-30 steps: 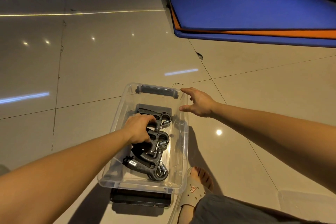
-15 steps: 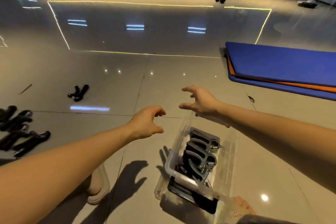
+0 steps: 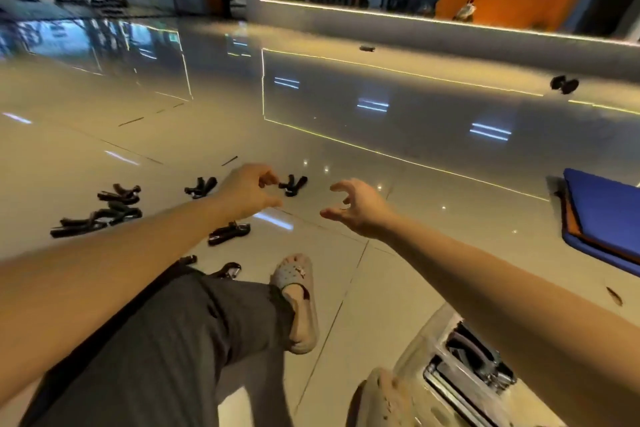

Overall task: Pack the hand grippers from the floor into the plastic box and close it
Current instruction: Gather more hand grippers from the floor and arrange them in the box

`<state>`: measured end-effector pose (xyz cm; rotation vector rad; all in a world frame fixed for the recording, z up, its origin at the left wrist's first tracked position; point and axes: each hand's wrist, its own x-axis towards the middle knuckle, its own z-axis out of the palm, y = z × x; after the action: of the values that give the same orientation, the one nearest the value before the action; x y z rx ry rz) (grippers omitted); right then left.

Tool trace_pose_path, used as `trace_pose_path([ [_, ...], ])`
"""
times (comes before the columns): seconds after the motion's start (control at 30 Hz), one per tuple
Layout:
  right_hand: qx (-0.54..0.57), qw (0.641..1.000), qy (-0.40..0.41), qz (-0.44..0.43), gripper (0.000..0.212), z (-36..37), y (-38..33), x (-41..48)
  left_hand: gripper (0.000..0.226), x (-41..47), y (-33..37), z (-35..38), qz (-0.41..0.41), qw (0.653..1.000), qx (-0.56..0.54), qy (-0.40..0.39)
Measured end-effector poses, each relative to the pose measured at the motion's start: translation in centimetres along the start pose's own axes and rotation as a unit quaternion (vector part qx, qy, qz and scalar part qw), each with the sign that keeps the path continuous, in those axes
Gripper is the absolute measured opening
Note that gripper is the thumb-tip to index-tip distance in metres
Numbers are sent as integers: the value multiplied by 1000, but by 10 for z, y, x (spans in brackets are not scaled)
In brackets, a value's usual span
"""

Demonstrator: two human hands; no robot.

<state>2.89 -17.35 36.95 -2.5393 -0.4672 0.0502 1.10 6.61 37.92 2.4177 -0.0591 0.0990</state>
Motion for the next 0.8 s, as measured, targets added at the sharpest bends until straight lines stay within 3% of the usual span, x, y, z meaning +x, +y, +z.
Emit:
trace_pose_path([
  [0.33,-1,997,-61,-54,63,61,-50,55,38,-7,-66,-64,-121,992,26,31],
  [0.6,-32,988,-146,-47,59,166,-31,143,50,16,-188,-32,-246,966,81,-10],
  [0.8,-75,967,-225,-91,60,283,-35,182,49,10,-300,14,-364,930,19,42],
])
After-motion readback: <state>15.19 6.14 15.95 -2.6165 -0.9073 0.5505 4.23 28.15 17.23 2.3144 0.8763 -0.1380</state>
